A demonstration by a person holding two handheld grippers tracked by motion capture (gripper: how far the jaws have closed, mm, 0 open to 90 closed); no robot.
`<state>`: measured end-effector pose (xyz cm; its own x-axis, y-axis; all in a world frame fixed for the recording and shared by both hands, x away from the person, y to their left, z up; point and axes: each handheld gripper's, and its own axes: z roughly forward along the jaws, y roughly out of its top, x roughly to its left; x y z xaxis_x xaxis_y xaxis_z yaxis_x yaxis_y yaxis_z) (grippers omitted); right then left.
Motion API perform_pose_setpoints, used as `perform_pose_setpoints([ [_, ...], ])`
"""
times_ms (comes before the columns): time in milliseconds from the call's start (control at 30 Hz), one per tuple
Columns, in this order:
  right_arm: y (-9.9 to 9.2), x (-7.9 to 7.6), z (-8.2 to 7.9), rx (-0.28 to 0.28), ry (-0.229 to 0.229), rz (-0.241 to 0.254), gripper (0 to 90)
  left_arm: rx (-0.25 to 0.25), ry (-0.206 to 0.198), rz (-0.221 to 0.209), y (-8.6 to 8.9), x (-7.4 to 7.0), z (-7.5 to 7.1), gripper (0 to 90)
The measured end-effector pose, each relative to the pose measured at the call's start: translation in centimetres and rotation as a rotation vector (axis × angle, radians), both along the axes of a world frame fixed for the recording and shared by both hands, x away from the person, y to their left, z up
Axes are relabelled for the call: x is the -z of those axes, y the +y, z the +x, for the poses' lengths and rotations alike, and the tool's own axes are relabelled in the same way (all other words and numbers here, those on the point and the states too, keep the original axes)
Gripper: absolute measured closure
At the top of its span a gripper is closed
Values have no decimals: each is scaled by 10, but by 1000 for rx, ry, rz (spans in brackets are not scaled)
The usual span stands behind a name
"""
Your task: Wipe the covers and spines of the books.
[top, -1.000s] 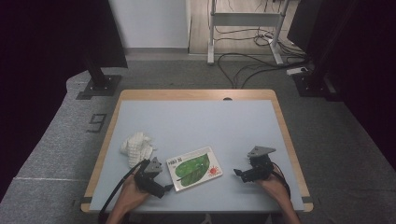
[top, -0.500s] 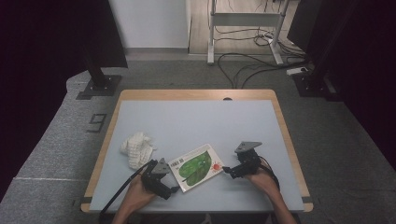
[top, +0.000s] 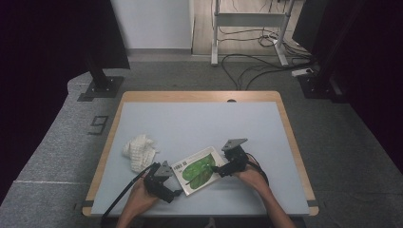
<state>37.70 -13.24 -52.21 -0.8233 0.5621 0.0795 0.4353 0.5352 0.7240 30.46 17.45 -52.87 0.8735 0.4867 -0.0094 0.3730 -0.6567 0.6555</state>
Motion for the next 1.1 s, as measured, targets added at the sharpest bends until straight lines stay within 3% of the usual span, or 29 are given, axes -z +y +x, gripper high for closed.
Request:
perform_pose_setpoints([
  [233, 16, 4, 9, -13, 26, 14, 33, 0, 0, 0, 0, 0, 0, 0],
  [700, 18, 9, 16, -1, 79, 100, 41, 1, 1, 0, 0, 0, 0, 0],
  [800, 19, 8, 16, 5, 79, 104, 41, 0, 2, 0, 0, 0, 0, 0],
  [1100, 15, -7, 11, 23, 57, 176, 44, 0, 2, 0, 0, 0, 0, 0],
])
